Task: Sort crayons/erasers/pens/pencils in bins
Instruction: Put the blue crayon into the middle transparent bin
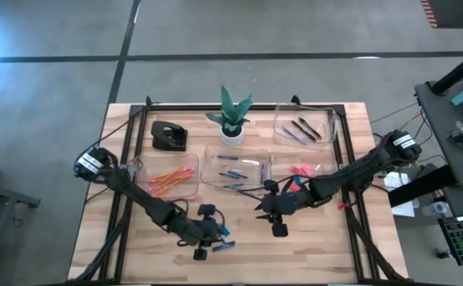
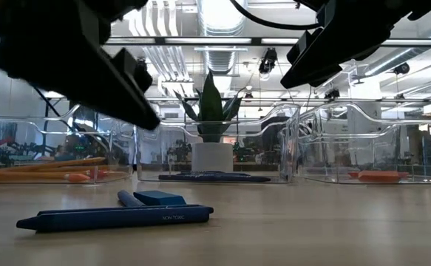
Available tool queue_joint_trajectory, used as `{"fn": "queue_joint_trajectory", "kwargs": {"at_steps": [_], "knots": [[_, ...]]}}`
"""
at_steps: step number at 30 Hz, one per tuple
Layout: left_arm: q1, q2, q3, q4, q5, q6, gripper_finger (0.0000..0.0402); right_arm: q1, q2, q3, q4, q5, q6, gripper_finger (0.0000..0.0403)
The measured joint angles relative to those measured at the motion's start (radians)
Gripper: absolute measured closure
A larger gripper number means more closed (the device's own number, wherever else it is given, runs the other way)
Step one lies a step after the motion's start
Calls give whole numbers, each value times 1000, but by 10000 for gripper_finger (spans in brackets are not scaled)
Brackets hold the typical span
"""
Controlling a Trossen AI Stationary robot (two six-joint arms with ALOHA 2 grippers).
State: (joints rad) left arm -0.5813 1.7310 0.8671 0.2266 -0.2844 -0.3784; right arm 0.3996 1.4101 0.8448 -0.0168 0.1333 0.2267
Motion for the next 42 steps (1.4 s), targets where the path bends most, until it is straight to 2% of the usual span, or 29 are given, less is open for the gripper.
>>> {"fn": "queue_joint_trajectory", "kwargs": {"at_steps": [3,11,14,20,27,42], "knots": [[1,23,-3,-3,1,29,311,0,0,0,0,0,-1,280],[-1,79,-2,-7,29,398,311,0,0,0,0,0,-1,280],[0,86,-2,-9,53,482,311,0,0,0,-1,0,-1,280],[21,87,-3,-10,63,492,311,0,0,0,-1,0,-17,280],[46,90,-4,-11,177,490,311,0,0,0,-2,0,-17,280],[85,90,-7,-55,209,489,311,0,0,0,-5,0,-18,280]]}}
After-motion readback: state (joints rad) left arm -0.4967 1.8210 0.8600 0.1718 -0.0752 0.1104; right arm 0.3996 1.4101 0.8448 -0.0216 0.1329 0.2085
